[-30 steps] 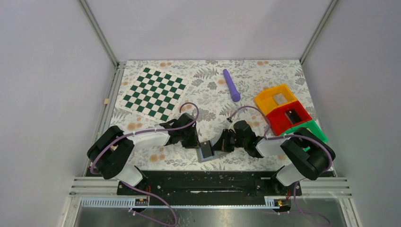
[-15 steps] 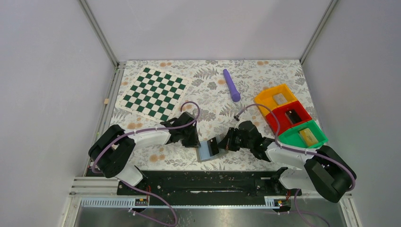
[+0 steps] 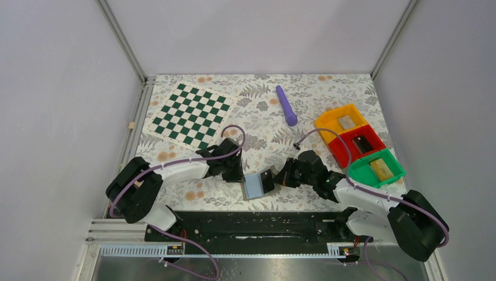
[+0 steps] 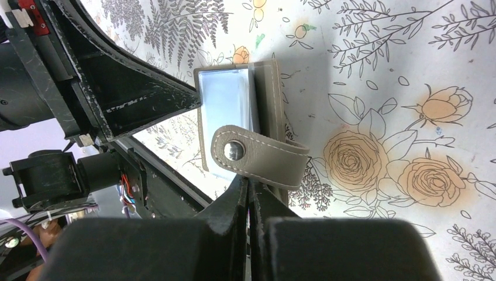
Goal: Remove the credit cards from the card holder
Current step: Remove the credit card from the card holder, then place the credit card in the storage box.
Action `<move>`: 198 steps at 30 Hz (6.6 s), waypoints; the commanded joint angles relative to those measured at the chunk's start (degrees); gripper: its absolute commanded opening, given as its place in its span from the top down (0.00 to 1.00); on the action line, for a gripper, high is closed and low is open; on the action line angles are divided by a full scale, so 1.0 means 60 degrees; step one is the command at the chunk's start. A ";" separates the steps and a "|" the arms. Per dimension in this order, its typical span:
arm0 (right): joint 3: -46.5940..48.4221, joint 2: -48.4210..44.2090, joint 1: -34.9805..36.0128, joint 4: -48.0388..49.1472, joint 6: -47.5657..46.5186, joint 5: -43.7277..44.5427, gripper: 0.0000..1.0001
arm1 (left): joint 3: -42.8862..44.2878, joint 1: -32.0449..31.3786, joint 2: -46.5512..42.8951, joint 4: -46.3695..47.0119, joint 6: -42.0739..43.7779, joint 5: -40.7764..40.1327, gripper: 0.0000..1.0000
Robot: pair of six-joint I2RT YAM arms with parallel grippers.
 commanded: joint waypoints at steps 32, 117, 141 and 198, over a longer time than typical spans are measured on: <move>0.0146 -0.1464 -0.0698 0.0516 0.0212 -0.1720 1.00 | -0.2268 0.0263 -0.2373 0.5310 -0.0687 0.2756 0.43; -0.0932 -0.2811 -0.0894 0.3756 0.3077 0.0735 0.74 | -0.4096 -0.0657 -0.0550 1.5295 -0.6985 -0.1234 1.00; -0.0945 -0.2327 -0.0898 0.4103 0.3127 0.0275 0.74 | -0.4048 -0.0809 -0.0547 1.5228 -0.6750 -0.1501 1.00; 0.7205 -0.0020 -1.2311 -1.0338 -0.5402 -0.0896 1.00 | 0.0783 0.0291 -0.5953 -0.1855 0.2849 0.1453 0.01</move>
